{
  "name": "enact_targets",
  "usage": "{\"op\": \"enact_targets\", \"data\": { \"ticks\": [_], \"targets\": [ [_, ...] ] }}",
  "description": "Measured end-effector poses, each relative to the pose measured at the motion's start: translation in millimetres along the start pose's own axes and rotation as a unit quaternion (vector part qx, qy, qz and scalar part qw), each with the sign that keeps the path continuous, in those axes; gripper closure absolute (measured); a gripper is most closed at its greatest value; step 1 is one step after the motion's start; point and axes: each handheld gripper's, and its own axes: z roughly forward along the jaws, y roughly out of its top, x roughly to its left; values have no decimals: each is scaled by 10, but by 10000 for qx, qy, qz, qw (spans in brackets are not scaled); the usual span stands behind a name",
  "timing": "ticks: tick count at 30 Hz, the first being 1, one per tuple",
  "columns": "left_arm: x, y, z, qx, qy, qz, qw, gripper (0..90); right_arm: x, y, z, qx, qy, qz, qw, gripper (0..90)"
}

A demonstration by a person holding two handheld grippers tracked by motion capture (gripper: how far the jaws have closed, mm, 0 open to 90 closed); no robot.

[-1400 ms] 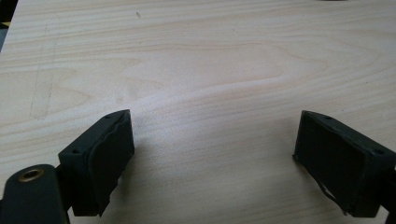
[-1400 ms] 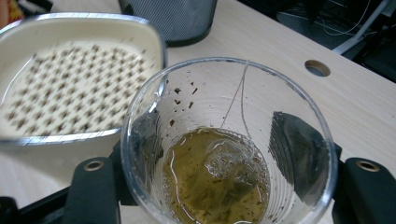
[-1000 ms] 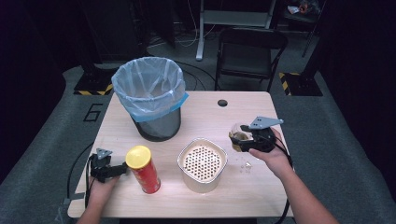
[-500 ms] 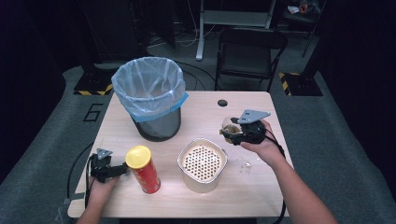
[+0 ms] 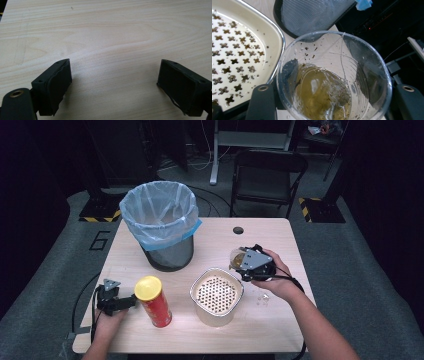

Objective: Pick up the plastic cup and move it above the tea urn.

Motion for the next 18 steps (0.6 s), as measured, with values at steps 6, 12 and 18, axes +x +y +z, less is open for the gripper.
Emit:
{"op": "enact_targets", "data": {
  "ticks": [6,12,18],
  "targets": [
    [-1,-1,-1,-1,-2,1,10000,115,52,41,27,-53,-63,-192,9998,347],
    [-2,-2,-1,-1,-15,-5,10000,115,53,68,26,-48,-181,-399,9990,347],
    [-3,-3,-3,14,-20,-11,10000,115,72,83,24,-34,-174,-519,9985,347]
  ]
}}
